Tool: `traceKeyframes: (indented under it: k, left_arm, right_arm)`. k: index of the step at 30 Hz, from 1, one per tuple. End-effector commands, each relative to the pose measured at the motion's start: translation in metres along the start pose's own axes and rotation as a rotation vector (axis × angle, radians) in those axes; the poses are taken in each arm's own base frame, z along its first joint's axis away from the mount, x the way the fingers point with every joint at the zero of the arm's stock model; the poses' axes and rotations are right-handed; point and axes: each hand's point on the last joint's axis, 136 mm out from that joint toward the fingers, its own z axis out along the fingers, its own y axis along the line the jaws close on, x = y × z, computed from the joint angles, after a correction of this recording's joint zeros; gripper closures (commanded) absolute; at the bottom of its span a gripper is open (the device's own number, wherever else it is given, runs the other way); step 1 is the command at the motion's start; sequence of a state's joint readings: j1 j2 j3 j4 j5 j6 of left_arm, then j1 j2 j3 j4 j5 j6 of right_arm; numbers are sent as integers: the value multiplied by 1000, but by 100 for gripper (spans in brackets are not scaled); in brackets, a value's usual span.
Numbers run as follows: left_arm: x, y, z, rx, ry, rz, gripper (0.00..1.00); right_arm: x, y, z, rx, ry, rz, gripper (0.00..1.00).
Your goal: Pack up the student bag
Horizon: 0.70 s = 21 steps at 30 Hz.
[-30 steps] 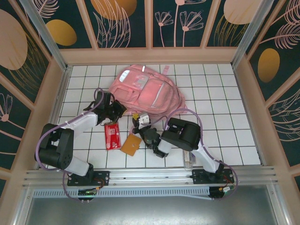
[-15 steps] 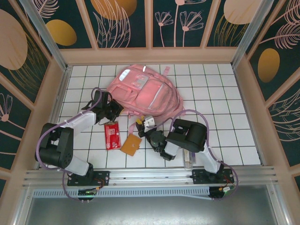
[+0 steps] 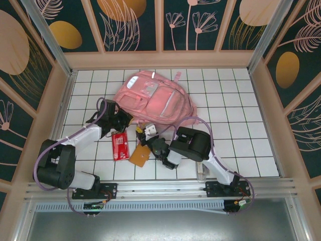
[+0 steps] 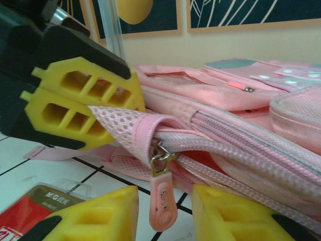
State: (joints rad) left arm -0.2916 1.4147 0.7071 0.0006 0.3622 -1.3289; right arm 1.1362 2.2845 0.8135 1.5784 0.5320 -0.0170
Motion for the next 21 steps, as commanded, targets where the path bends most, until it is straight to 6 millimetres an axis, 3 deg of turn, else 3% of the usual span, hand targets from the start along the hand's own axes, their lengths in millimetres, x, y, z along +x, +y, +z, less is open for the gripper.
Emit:
traceKeyframes:
  k: [1, 2, 9, 14, 21]
  left_arm:
    - [16, -23, -12, 95, 57, -3, 100]
    - [16, -23, -12, 97, 58, -4, 100]
    - [18, -19, -11, 92, 63, -7, 100]
    - [6, -11, -5, 63, 21, 15, 100]
    - [-43, 8, 5, -29, -110, 67, 100]
  right_arm:
    - [-1, -19, 6, 102, -19, 6, 66]
    - [-2, -19, 7, 110, -20, -1, 66]
    - [-15, -11, 16, 99, -62, -18, 100]
    - [-24, -20, -3, 127, -85, 11, 100]
    - [-32, -39, -36, 134, -31, 102, 100]
